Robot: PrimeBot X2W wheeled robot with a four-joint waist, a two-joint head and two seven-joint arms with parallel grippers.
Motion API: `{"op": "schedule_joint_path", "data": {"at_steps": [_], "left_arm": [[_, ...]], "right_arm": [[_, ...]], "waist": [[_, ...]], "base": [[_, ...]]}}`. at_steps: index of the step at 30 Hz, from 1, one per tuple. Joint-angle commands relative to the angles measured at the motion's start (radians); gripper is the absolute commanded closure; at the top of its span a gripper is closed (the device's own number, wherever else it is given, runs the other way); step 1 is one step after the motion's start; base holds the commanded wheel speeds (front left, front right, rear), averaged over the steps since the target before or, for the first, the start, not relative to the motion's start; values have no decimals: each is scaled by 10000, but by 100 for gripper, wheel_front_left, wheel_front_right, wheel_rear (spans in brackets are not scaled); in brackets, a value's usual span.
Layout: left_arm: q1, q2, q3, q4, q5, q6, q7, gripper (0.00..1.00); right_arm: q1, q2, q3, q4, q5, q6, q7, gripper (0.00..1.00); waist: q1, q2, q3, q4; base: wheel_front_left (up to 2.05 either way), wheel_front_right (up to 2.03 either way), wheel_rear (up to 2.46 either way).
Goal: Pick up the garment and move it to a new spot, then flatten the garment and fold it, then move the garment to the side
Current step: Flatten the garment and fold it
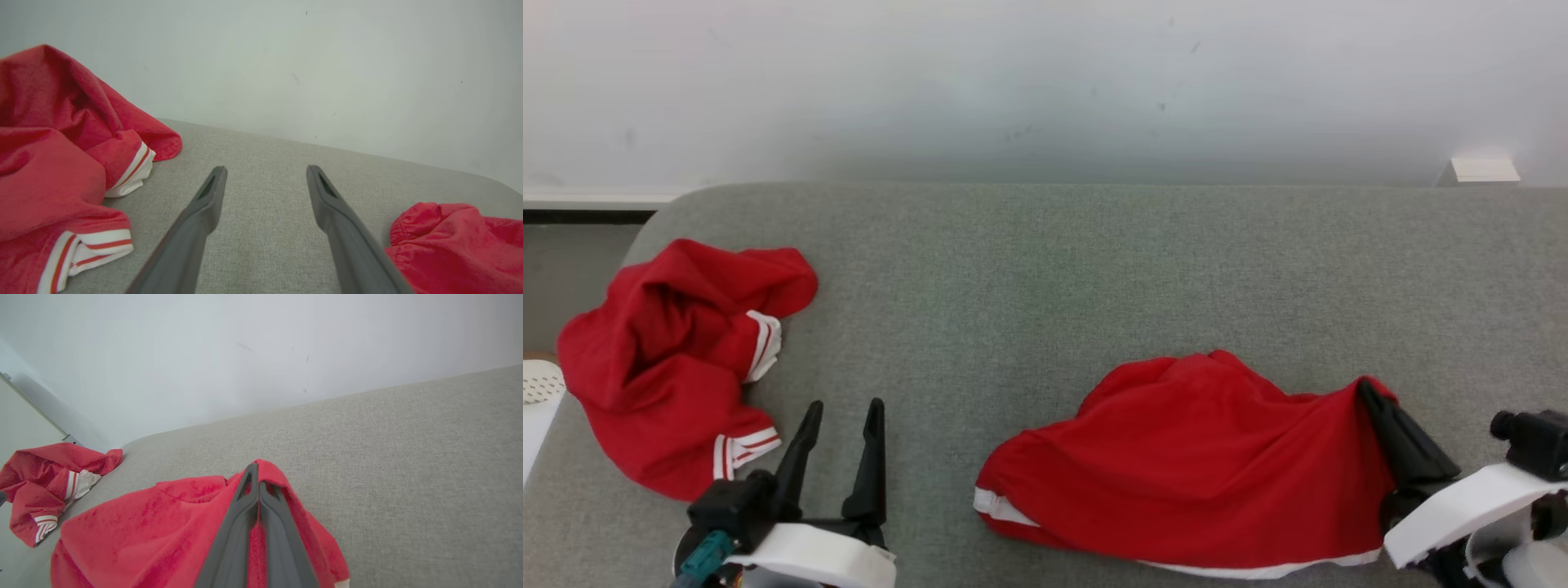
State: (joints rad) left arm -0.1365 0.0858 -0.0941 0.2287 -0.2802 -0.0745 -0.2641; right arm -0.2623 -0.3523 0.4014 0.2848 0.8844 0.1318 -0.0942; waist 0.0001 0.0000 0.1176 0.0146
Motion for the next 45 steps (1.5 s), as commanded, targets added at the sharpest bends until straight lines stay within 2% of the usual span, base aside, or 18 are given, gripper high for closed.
{"op": "schedule_joint_path", "data": {"at_steps": [1,6,10,14,20,21,22,23,24,31,37,42,44,45], "left_arm": [[-104,6,29,40,35,-47,-3,0],[-368,-116,-97,146,113,-178,-4,0],[-561,-194,-150,241,134,-244,-4,0],[-666,-255,-92,330,145,-299,-4,0],[-749,-294,-73,479,204,-365,-4,0],[-738,-297,-76,508,212,-364,-4,0],[-723,-298,-70,527,218,-375,-4,0],[-685,-299,-68,549,226,-378,-4,0],[-644,-306,-54,558,225,-387,-4,0],[-333,-324,95,631,200,-406,-4,0],[-81,-332,257,542,215,-363,-4,0],[64,-333,478,221,189,-313,-4,0],[106,-337,532,76,118,-278,-4,0],[135,-334,570,5,68,-229,-4,0]], "right_arm": [[-259,-235,-47,-10,176,-22,59,100],[-1116,-663,-44,573,1267,-22,728,100],[-1686,-969,-39,1256,1811,-22,862,100],[-2216,-990,75,1912,2374,-22,876,100],[-2866,-905,874,3074,2652,-22,1113,100],[-2937,-861,986,3201,2724,-22,1100,92],[-2967,-816,1080,3290,2781,-22,1040,66],[-2951,-802,1185,3367,2836,-22,988,6],[-2928,-794,1279,3378,2920,-22,926,0],[-2538,-1060,1883,3060,3172,-22,492,0],[-2028,-1647,2017,2462,2954,-21,-273,0],[-1552,-2183,1792,1633,1689,-22,-1563,0],[-1249,-2101,1276,1321,1044,-22,-1698,0],[-1126,-1934,613,995,654,-22,-1708,0]], "waist": [[-1,0,176,118],[-1,0,623,448],[-1,0,916,700],[-1,0,1059,764],[-1,0,959,621],[-1,0,900,584],[-1,0,819,526],[-1,0,735,477],[-1,0,653,417],[-1,0,-90,-159],[-1,0,-588,-571],[-1,0,-620,-763],[-1,0,-553,-813],[-1,0,-512,-843]], "base": [[0,0,0],[0,0,0],[0,0,0],[0,0,0],[0,0,0],[0,0,0],[0,0,0],[0,0,0],[0,0,0],[0,0,0],[0,0,0],[0,0,0],[0,0,0],[0,0,0]]}}
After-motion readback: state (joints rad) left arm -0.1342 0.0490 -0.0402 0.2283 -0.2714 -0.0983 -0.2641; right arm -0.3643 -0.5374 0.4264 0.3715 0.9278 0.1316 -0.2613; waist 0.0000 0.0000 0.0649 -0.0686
